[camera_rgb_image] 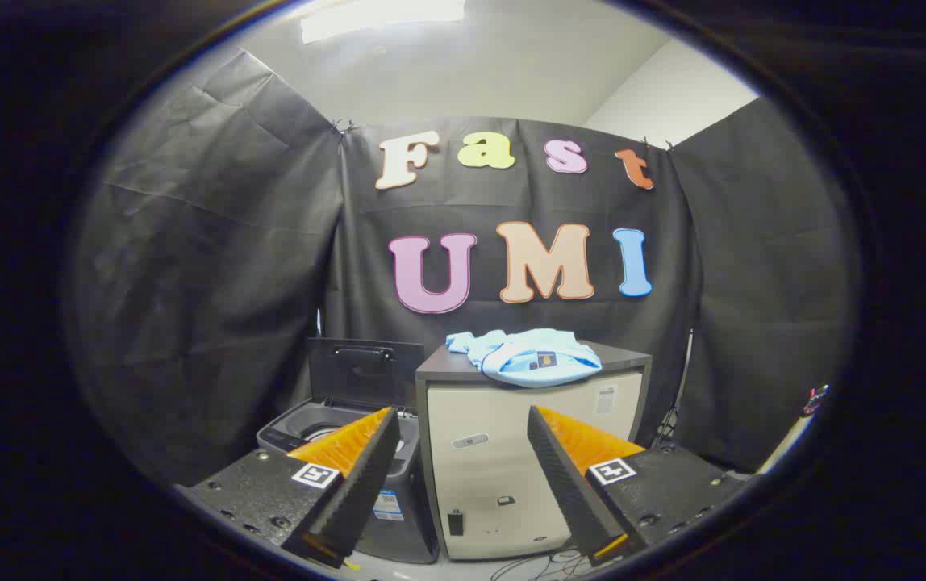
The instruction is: Put the clothes into the washing machine and then close the washing machine lid.
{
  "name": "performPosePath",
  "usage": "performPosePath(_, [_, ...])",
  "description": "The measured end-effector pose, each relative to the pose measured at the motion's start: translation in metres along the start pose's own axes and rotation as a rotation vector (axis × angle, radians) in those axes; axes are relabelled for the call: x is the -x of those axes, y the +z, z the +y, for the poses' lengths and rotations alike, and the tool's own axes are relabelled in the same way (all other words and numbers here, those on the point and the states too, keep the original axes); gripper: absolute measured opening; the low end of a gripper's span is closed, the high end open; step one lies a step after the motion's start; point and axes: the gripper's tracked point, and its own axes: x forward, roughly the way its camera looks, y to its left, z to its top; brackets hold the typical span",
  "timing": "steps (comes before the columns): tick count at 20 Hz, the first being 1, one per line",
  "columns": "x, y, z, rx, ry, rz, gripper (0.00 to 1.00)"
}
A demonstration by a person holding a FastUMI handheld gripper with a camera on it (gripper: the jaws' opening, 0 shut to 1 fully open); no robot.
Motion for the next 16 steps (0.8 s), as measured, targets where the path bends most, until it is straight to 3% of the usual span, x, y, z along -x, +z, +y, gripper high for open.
performPosePath(16, [-0.029,-0.01,-0.034,-0.075,-0.123,0.005,0.97])
